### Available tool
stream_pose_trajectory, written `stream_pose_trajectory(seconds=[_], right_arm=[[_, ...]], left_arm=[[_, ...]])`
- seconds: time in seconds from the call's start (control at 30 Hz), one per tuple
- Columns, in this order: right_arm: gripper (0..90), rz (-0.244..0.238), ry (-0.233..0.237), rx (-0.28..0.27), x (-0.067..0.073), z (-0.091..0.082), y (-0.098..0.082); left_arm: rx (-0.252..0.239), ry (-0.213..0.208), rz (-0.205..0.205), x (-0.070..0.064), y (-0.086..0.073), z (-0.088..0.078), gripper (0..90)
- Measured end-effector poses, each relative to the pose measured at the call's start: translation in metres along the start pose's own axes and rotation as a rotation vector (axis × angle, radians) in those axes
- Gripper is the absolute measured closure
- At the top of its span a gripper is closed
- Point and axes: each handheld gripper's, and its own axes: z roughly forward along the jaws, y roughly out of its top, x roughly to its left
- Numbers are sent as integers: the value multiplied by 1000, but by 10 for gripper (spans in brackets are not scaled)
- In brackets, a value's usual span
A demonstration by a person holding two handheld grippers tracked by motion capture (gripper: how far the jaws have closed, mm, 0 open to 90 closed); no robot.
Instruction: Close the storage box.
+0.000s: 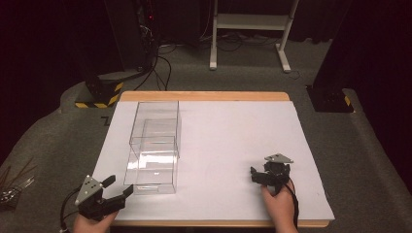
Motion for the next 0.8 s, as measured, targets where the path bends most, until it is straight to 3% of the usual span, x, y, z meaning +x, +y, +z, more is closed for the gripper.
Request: stream_pose_trajectory(seconds=[0.4,0.8], right_arm=[[126,-6,3,-2,0,0,0],[131,-8,3,-1,0,-1,0]], left_arm=[[42,-17,25,-6,-6,10,273],[21,5,22,-6,-6,13,291]])
